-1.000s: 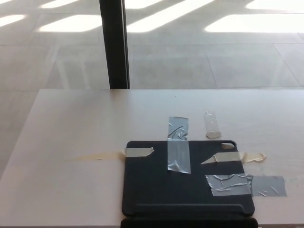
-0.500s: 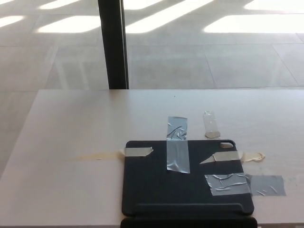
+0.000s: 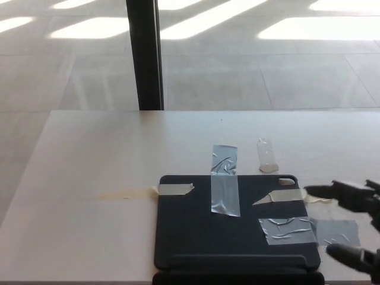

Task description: The robot uses its right hand to open a folded tablet cover kept in the middle of the desk

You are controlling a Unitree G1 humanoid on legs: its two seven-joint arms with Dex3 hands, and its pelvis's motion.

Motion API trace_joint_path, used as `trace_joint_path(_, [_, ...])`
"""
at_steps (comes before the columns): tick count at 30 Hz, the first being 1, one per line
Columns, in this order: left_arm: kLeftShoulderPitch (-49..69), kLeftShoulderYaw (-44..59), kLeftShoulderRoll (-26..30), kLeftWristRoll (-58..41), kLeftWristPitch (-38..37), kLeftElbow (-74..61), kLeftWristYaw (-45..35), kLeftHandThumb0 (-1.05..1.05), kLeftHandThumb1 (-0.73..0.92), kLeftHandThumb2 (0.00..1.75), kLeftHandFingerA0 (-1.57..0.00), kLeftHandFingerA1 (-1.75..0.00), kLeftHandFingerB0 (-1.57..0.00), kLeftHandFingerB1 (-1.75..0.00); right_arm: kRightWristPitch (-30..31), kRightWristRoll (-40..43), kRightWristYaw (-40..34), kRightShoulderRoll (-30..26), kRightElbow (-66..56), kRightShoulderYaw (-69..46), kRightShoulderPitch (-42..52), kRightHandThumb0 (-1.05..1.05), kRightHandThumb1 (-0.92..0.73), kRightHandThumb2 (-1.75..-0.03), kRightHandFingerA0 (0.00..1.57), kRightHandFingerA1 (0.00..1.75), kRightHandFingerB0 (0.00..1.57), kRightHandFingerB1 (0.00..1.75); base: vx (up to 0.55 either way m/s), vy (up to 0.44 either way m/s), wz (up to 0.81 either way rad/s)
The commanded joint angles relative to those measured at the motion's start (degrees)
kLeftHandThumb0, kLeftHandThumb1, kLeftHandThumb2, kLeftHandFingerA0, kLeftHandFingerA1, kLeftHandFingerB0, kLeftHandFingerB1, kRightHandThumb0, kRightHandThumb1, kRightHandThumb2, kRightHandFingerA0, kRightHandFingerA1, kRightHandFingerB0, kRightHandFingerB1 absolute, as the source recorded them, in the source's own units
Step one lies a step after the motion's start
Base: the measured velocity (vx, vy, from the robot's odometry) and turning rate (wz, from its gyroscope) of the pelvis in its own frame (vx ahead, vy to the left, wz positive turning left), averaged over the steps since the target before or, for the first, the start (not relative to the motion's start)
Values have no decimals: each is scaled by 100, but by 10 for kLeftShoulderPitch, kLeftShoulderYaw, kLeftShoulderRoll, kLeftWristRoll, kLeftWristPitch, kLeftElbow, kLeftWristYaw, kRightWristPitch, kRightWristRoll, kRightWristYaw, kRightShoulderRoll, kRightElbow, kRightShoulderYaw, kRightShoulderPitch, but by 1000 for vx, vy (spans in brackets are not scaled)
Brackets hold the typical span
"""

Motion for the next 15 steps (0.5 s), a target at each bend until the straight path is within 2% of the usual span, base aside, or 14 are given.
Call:
trace_joint_path(1, [17, -2, 10, -2, -15, 1, -5, -105, 68, 62, -46, -116, -27, -102, 52, 217, 2, -4, 55, -258, -48, -58, -70, -61, 31, 50, 34, 34, 0, 0, 0])
trace_joint_path(2, [17, -2, 10, -2, -15, 0, -4, -105, 67, 64, -44, -118, -24, -107, 43, 223, -21, 2, 98, -301, -48, -74, -64, -72, 34, 57, 34, 39, 0, 0, 0])
trace_joint_path(4, [18, -1, 9, -2, -15, 0, -4, -105, 67, 64, -44, -118, -24, -107, 37, 223, -26, 4, 114, -315, -50, -74, -64, -72, 34, 57, 34, 39, 0, 0, 0])
trace_joint_path(5, [17, 1, 10, -4, -15, 3, -7, -105, 66, 64, -44, -120, -24, -108, 38, 224, -35, 3, 148, -341, -47, -83, -65, -78, 34, 62, 33, 44, 0, 0, 0])
trace_joint_path(6, [17, 1, 10, -5, -14, 4, -8, -105, 67, 64, -44, -120, -23, -108, 24, 226, -42, 1, 182, -358, -45, -84, -66, -76, 33, 64, 32, 45, 0, 0, 0])
trace_joint_path(7, [17, 2, 10, -6, -13, 4, -8, -105, 67, 63, -44, -120, -23, -107, -23, 227, -57, -5, 245, -377, -41, -83, -81, -64, 34, 72, 35, 46, 0, 0, 0])
trace_joint_path(8, [16, 2, 10, -6, -12, 4, -8, -105, 67, 63, -44, -120, -23, -107, -40, 227, -64, -7, 272, -384, -40, -83, -81, -64, 34, 72, 35, 46, 0, 0, 0])
trace_joint_path(9, [16, 1, 10, -5, -13, 4, -6, -105, 68, 63, -44, -119, -24, -107, -79, 228, -85, -10, 348, -409, -33, -89, -64, -82, 37, 78, 33, 56, 0, 0, 0])
trace_joint_path(10, [17, 1, 10, -4, -13, 3, -5, -105, 68, 62, -45, -117, -26, -103, -102, 232, -95, -11, 397, -425, -28, -84, -80, -64, 36, 82, 33, 56, 0, 0, 0])
trace_joint_path(12, [17, 0, 10, -4, -13, 3, -5, -105, 68, 62, -45, -117, -26, -103, -113, 232, -96, -11, 413, -431, -29, -84, -80, -64, 36, 82, 33, 56, 0, 0, 0])
trace_joint_path(13, [18, 0, 9, -3, -15, 2, -6, -105, 67, 63, -45, -117, -25, -103, -138, 253, -108, -6, 465, -454, -35, -88, -62, -80, 40, 80, 35, 58, 0, 0, 0])
trace_joint_path(14, [19, 1, 7, -5, -17, 1, -6, -105, 66, 64, -44, -119, -23, -107, -149, 264, -122, -3, 510, -472, -41, -87, -62, -81, 41, 79, 34, 58, 0, 0, 0])
trace_joint_path(15, [19, 4, 6, -7, -14, 2, -5, -105, 66, 63, -44, -119, -24, -107, -146, 267, -129, -2, 528, -481, -42, -85, -79, -64, 37, 89, 30, 60, 0, 0, 0])
